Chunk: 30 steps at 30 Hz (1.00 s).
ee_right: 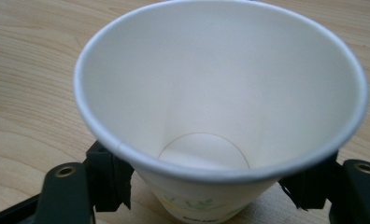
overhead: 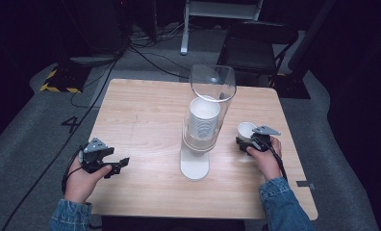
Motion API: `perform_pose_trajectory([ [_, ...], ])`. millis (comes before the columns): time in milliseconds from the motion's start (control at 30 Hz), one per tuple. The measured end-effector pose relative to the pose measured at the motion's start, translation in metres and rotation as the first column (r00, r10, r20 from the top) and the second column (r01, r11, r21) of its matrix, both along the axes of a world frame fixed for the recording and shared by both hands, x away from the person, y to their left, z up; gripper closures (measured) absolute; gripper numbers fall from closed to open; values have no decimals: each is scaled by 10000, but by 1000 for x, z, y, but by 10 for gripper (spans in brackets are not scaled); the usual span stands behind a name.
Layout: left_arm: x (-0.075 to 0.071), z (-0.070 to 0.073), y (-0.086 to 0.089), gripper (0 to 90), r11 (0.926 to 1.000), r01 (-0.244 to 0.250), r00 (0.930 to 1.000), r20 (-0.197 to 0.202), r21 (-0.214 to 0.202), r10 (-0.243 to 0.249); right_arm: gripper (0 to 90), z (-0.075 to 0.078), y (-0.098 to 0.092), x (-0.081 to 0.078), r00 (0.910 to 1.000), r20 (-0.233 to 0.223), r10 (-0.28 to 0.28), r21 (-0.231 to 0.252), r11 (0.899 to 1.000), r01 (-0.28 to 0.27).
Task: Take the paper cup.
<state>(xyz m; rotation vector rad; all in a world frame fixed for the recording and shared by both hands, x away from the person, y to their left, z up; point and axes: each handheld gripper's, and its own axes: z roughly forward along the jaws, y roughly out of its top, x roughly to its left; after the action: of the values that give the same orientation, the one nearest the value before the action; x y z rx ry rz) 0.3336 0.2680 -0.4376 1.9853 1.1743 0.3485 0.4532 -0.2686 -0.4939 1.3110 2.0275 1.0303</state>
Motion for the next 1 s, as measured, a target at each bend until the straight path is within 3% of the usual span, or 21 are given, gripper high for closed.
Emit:
perform_pose_trajectory([
  [133,0,0,-1,257,10000,46,10000,13,0,-46,255,-1,0,-1,9998,-192,92,11,10000,-92],
  [267,1,1,-1,257,10000,90,10000,-7,4,-90,157,0,-2,-2,9996,-294,9,98,10000,-6],
  [667,2,1,-3,255,9999,158,9999,4,-49,-158,159,27,-13,-23,9986,-102,521,303,9982,-518],
  [1000,-8,4,3,251,9999,-59,10000,77,-103,60,159,59,-21,-44,9952,701,688,772,9943,-742],
])
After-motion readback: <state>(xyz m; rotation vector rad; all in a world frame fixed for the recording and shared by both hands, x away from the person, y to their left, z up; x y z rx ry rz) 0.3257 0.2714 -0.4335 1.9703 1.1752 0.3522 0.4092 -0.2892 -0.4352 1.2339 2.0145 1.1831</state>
